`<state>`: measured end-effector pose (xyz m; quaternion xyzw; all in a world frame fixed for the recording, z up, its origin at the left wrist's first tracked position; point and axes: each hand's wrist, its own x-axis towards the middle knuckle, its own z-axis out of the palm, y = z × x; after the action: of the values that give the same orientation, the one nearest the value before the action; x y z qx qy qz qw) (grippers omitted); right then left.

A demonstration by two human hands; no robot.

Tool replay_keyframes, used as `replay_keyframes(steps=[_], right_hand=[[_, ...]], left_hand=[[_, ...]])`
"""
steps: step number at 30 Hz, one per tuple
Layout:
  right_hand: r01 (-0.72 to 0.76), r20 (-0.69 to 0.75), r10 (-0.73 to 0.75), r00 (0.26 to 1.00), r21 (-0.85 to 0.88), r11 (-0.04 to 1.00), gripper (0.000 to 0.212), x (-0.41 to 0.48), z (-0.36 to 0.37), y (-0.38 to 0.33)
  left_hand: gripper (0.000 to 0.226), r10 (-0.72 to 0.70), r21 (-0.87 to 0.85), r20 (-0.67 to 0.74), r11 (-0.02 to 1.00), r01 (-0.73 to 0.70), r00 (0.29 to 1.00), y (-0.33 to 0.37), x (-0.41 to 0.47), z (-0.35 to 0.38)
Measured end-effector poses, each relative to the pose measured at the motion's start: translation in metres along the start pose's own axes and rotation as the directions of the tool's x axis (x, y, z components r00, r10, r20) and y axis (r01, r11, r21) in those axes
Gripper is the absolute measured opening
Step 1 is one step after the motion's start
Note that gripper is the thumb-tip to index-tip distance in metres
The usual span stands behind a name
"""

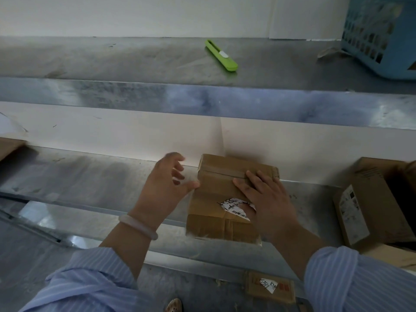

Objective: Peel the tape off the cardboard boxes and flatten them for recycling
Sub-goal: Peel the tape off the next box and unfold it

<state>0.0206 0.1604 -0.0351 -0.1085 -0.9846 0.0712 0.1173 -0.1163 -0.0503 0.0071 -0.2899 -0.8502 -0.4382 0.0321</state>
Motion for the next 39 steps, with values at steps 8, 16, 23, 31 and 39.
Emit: replay_keyframes(steps=[8, 16, 23, 31, 39], right_hand=[[0.140, 0.002, -0.140, 0.990, 0.095, 0.986, 0.067, 0.023, -0.006, -0.019], [0.142, -0.038, -0.142, 0.989, -0.001, 0.990, 0.057, 0.029, 0.005, -0.020], [0.142, -0.102, -0.140, 0.985, 0.014, 0.990, 0.056, 0.023, 0.014, -0.019], [0.164, -0.146, -0.159, 0.976, 0.021, 0.986, 0.057, 0.026, 0.015, -0.016], [0.142, -0.127, -0.131, 0.983, 0.075, 0.987, 0.060, 0.026, 0.013, -0.016]], left_hand=[[0.002, 0.266, 0.202, 0.094, 0.938, -0.280, 0.959, -0.004, 0.004, -0.005], [0.018, 0.036, -0.006, -0.034, 0.999, -0.036, 0.999, -0.007, 0.016, 0.009], [0.017, -0.093, -0.246, -0.045, 0.966, 0.079, 0.995, -0.002, 0.037, 0.012], [0.030, 0.202, -0.019, 0.282, 0.979, -0.205, 0.938, -0.010, 0.033, -0.007], [0.029, 0.250, 0.187, 0.238, 0.936, -0.297, 0.939, -0.011, 0.048, -0.007]])
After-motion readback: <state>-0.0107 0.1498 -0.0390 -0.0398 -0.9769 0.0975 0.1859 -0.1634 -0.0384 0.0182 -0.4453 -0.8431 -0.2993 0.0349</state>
